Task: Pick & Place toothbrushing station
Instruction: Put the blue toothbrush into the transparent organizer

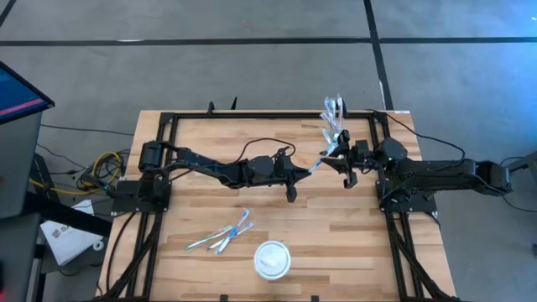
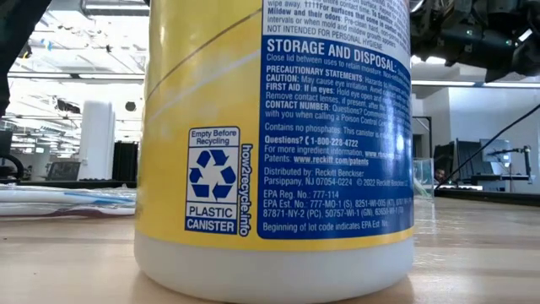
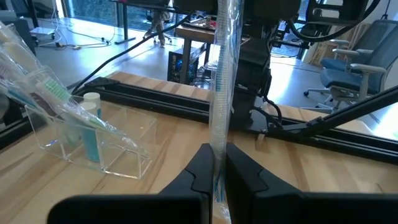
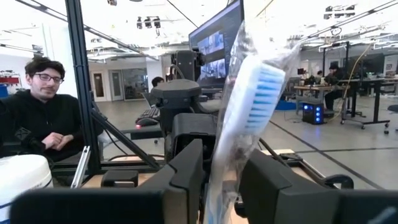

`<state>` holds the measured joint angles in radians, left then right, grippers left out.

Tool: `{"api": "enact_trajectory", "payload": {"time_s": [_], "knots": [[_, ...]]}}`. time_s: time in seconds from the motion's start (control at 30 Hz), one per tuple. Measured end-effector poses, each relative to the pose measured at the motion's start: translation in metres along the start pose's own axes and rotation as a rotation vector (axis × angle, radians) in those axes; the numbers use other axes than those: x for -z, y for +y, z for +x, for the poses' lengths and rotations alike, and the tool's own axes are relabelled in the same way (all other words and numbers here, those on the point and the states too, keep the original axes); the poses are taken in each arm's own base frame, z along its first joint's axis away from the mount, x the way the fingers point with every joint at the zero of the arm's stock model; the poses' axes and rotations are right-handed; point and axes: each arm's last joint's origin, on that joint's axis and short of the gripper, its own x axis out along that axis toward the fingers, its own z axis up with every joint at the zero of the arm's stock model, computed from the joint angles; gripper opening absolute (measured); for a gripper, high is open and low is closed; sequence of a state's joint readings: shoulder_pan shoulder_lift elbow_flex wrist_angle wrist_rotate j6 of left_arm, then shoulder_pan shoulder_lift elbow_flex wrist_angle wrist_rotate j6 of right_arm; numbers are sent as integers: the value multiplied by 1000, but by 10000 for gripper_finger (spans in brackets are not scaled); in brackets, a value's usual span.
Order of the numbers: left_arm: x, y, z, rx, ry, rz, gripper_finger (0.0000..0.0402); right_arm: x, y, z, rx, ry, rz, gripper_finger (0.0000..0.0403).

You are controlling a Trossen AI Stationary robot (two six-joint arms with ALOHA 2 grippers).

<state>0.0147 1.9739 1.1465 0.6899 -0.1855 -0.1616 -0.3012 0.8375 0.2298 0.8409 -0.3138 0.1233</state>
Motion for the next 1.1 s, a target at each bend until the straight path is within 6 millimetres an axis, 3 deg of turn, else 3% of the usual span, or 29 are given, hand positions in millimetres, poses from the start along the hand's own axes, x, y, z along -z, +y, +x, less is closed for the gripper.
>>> {"api": "enact_trajectory", "payload": {"time_s": [0.3, 0.67, 0.9, 1.1], "knots": [[0, 0, 0, -13, -1, 4, 16, -1, 0, 0, -2, -6, -10, 11], [-1, 1, 0, -24, -4, 24, 85, 0, 0, 0, 0, -4, -20, 5], [-11, 0, -6, -34, -14, 25, 95, 1, -3, -1, 20, 18, -16, 5], [-26, 3, -24, -75, 2, 55, 95, 2, -10, -5, 66, 43, -15, 5]]}}
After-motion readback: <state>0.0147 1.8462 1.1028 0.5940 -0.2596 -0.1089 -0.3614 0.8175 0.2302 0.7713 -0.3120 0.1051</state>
